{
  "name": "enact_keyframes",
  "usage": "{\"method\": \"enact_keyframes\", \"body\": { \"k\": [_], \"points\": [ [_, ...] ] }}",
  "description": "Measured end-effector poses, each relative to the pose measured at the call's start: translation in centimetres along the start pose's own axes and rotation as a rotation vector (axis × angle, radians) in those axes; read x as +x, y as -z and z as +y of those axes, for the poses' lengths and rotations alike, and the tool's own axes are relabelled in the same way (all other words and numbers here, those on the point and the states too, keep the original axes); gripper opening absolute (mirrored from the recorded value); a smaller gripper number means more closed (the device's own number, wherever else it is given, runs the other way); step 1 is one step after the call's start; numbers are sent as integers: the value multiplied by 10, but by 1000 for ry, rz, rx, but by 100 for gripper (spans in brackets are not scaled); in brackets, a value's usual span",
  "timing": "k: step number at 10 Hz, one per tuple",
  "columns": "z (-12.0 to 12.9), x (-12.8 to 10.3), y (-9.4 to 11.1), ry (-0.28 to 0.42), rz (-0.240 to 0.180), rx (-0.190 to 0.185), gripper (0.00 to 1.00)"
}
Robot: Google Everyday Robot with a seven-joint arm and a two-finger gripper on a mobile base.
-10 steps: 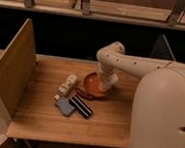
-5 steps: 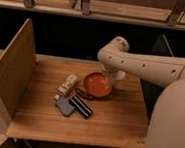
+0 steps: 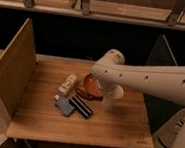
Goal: Pick up the ceramic cup
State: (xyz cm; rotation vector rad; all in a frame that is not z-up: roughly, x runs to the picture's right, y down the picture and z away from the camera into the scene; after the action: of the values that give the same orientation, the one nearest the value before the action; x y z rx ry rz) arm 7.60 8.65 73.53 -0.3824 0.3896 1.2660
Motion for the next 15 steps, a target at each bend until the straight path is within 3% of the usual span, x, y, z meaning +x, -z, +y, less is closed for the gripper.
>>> {"method": "enact_keyframes", "body": {
  "k": [2,5,8,11,15],
  "points": [
    [17,-4,-9,-7,20,-56,0],
    [37,-35,-23,10,10,-109,0],
    [42,-42,-30,17,27,-131,0],
    [28,-38,-32,-2,49,-121,3],
    [21,-32,-49,-28,101,-126,41]
  ]
}}
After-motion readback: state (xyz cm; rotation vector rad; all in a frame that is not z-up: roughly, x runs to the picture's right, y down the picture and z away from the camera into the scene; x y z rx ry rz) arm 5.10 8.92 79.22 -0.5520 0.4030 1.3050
